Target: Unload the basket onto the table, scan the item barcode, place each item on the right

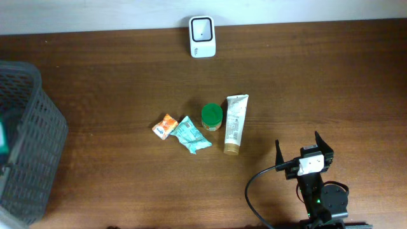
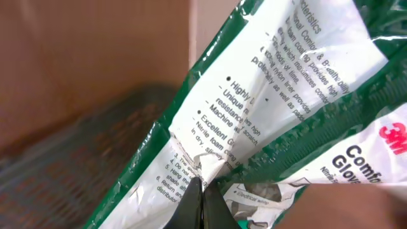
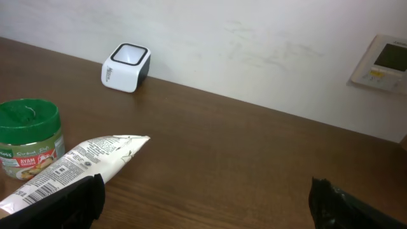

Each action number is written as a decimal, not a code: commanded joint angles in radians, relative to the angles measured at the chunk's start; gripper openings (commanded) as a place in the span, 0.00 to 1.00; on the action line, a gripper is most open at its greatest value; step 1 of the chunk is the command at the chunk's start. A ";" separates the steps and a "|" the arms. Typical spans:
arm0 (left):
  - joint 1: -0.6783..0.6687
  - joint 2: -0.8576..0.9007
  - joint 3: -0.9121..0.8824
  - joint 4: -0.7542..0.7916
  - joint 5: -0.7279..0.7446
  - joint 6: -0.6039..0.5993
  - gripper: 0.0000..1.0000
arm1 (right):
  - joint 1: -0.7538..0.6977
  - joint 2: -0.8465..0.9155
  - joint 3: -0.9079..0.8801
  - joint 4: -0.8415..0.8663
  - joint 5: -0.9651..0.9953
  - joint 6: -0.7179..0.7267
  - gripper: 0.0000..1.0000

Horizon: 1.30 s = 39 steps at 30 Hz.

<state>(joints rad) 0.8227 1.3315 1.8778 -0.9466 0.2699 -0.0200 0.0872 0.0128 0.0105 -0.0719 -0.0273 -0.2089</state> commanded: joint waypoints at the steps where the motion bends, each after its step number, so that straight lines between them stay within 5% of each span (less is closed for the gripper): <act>1: -0.124 -0.134 0.019 0.067 0.056 -0.079 0.00 | 0.007 -0.006 -0.005 -0.004 -0.003 0.011 0.98; 7: -0.351 -0.232 0.019 -0.078 0.056 -0.100 0.00 | 0.007 -0.006 -0.005 -0.004 -0.003 0.011 0.98; 14: -0.527 -0.115 -0.179 -0.269 0.044 -0.151 0.00 | 0.007 -0.006 -0.005 -0.004 -0.003 0.011 0.98; 23: -0.685 -0.023 -0.678 0.015 -0.071 -0.320 0.00 | 0.007 -0.006 -0.005 -0.004 -0.003 0.011 0.98; 30: -0.828 -0.021 -0.811 0.148 -0.428 -0.470 0.00 | 0.007 -0.006 -0.005 -0.004 -0.003 0.011 0.98; 39: -0.897 0.103 -0.895 0.302 -0.512 -0.519 0.00 | 0.007 -0.006 -0.005 -0.004 -0.003 0.011 0.98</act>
<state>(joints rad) -0.0559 1.3582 0.9989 -0.6781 -0.2070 -0.4923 0.0872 0.0128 0.0105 -0.0719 -0.0273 -0.2089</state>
